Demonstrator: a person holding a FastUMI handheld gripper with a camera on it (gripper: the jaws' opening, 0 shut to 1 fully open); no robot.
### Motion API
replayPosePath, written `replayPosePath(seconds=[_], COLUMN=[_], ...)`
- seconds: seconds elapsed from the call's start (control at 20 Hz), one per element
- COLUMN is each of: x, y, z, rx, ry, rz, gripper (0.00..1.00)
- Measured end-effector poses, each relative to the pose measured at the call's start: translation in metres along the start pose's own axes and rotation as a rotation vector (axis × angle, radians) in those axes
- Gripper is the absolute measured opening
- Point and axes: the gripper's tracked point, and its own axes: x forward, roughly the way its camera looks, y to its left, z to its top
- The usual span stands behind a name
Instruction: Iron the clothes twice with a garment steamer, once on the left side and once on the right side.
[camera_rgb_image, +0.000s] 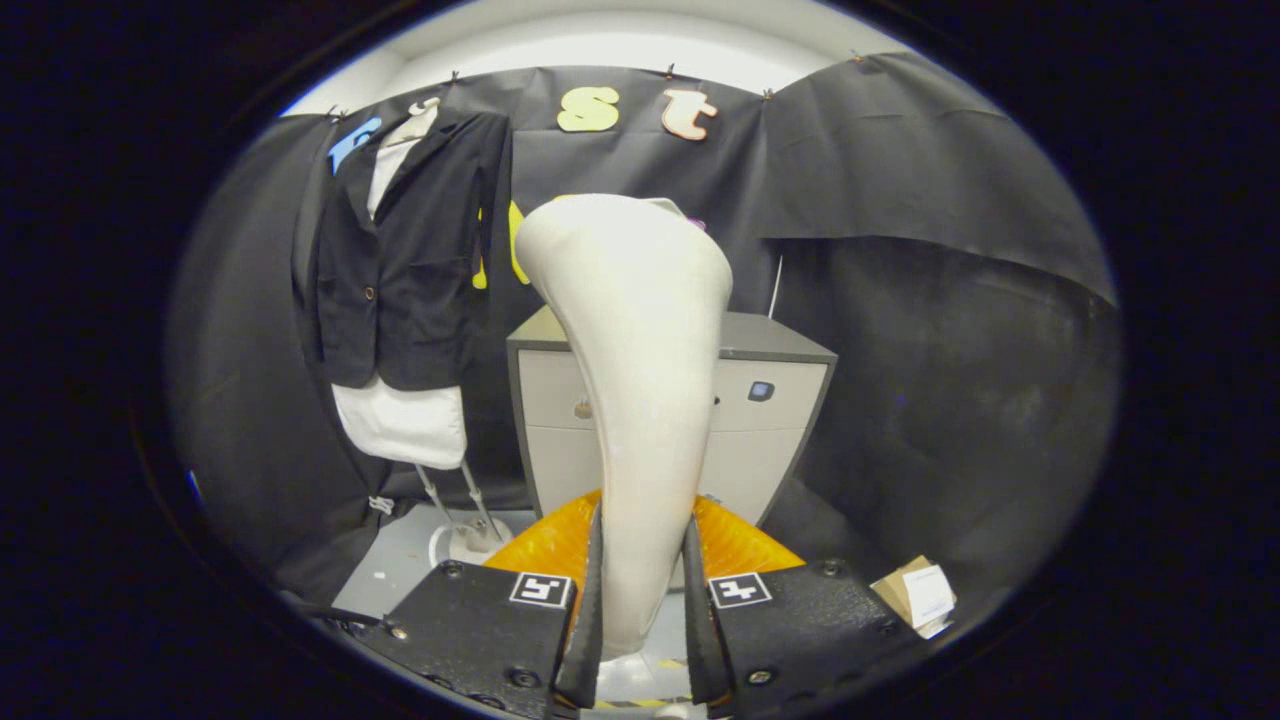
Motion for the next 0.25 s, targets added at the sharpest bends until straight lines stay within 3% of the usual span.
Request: replayPosePath(seconds=[0.25], x=[-0.002], y=[-0.053], z=[-0.003], rx=[0.002], ry=[0.005], rz=[0.040], gripper=[0.37])
